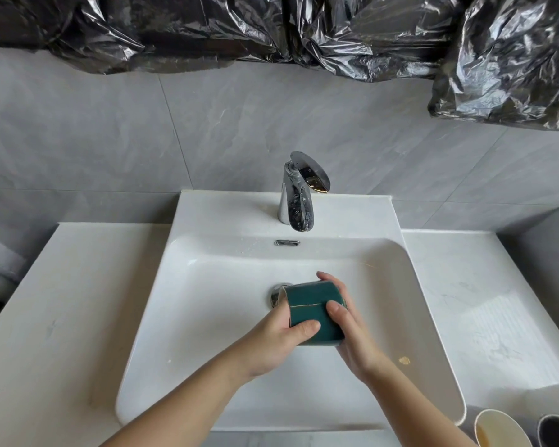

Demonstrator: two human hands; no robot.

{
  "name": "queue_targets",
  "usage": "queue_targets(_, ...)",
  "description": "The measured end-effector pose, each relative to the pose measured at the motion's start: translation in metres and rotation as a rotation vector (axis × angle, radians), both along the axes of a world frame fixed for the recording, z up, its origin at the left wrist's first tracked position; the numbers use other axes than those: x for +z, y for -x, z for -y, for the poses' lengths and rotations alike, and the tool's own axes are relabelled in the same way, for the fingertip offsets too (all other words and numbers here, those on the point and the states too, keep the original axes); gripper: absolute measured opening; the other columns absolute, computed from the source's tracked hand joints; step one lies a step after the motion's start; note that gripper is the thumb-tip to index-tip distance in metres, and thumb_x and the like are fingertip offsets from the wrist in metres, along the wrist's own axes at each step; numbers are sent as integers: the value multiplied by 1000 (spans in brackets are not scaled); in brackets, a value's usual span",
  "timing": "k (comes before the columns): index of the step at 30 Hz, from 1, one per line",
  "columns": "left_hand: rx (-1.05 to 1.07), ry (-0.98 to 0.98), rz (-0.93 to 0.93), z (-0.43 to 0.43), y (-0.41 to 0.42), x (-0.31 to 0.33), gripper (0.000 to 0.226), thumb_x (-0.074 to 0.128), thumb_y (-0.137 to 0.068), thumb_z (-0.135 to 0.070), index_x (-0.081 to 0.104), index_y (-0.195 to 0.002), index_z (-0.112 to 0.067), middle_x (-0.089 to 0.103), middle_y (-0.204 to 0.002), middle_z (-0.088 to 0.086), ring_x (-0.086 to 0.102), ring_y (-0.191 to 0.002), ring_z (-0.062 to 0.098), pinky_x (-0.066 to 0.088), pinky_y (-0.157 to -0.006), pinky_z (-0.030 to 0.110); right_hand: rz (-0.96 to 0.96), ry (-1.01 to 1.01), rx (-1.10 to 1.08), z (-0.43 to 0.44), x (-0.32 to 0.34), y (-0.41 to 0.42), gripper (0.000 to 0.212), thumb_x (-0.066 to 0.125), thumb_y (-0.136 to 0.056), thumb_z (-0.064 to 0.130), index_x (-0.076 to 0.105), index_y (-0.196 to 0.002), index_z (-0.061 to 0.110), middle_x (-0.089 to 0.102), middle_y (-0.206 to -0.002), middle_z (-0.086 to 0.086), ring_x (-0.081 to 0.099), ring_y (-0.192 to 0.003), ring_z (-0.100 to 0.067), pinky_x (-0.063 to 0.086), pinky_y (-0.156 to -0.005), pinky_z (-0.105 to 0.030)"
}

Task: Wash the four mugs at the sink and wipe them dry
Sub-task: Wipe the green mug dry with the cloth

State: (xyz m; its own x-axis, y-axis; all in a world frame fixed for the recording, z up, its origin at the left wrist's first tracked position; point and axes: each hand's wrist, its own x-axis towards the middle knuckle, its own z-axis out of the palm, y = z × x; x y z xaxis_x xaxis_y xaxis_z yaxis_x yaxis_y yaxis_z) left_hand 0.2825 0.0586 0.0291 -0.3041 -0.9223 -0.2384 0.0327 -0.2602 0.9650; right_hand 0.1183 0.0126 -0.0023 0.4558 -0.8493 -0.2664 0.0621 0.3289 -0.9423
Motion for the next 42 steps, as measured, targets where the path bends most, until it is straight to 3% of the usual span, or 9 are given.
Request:
queue_targets(3, -102, 236, 426, -1, -6, -3, 61, 53, -92, -29, 19, -140, -49, 33, -142, -9, 30, -136, 10, 27, -115, 32, 108, -318, 114, 4, 9, 4, 62, 63, -78, 68, 53, -133, 40, 63, -132, -6, 64, -115, -32, 54, -92, -56)
queue_targets(6, -152, 436, 675, -2, -5, -6, 60, 51, -95, -32, 16, -143, -43, 19, -137, -17, 12, -138, 12, 4, -117, 22, 148, -514, 115, 5, 22, 2, 39, 58, -86, 53, 72, -109, 24, 71, -106, -12, 69, -85, -28, 59, -61, -38)
queue_targets(12, 32, 64, 46, 4, 1, 8, 49, 51, -93, -25, 34, -140, -29, 52, -135, 1, 50, -125, 13, 43, -106, 31, 105, -181, -69, 1, 7, -5, 61, 62, -72, 53, 53, -130, 36, 65, -116, -9, 66, -90, -24, 54, -66, -38)
queue_targets(18, -99, 188, 260, 6, -11, 5, 52, 52, -93, -26, 31, -140, -30, 48, -136, -5, 43, -131, 13, 37, -110, 41, 191, -373, 39, 9, 13, 5, 90, 85, -55, 63, 51, -135, 39, 63, -132, -7, 66, -110, -41, 56, -80, -59)
queue_targets(21, -159, 325, 430, 8, -9, 9, 56, 53, -91, -29, 29, -141, -29, 38, -138, -7, 35, -133, 14, 36, -110, 35, 194, -419, 130, 13, 24, 3, 72, 80, -60, 59, 67, -118, 20, 69, -111, -15, 68, -89, -33, 56, -71, -47)
queue_targets(25, -79, 74, 141, 12, -5, 16, 54, 55, -91, -27, 33, -140, -26, 49, -137, -1, 50, -126, 12, 47, -101, 30, 155, -212, -8, 14, 18, -3, 48, 70, -71, 45, 67, -115, 27, 69, -109, -13, 68, -92, -28, 55, -74, -42)
queue_targets(28, -15, -108, 11, 15, -8, 15, 51, 62, -83, -35, 45, -132, -28, 59, -132, 0, 57, -121, 15, 44, -106, 41, 40, 45, -40, 12, 15, 1, 62, 64, -76, 44, 51, -136, 37, 65, -126, -10, 63, -115, -28, 51, -96, -41)
queue_targets(32, 31, -201, -84, 17, -18, 15, 61, 69, -77, -44, 49, -129, -21, 62, -130, 4, 59, -119, 22, 42, -103, 46, -59, 230, 0, 14, 20, 5, 74, 65, -76, 45, 41, -144, 31, 65, -123, -7, 63, -111, -17, 50, -90, -27)
queue_targets(42, 560, -215, -465, 3, -39, 7, 48, 62, -80, -15, 47, -125, -7, 60, -126, 23, 66, -102, 33, 58, -77, 49, 191, 8, -212, 1, 15, -1, 60, 66, -71, 43, 52, -123, 17, 70, -111, -3, 65, -100, -18, 55, -76, -29)
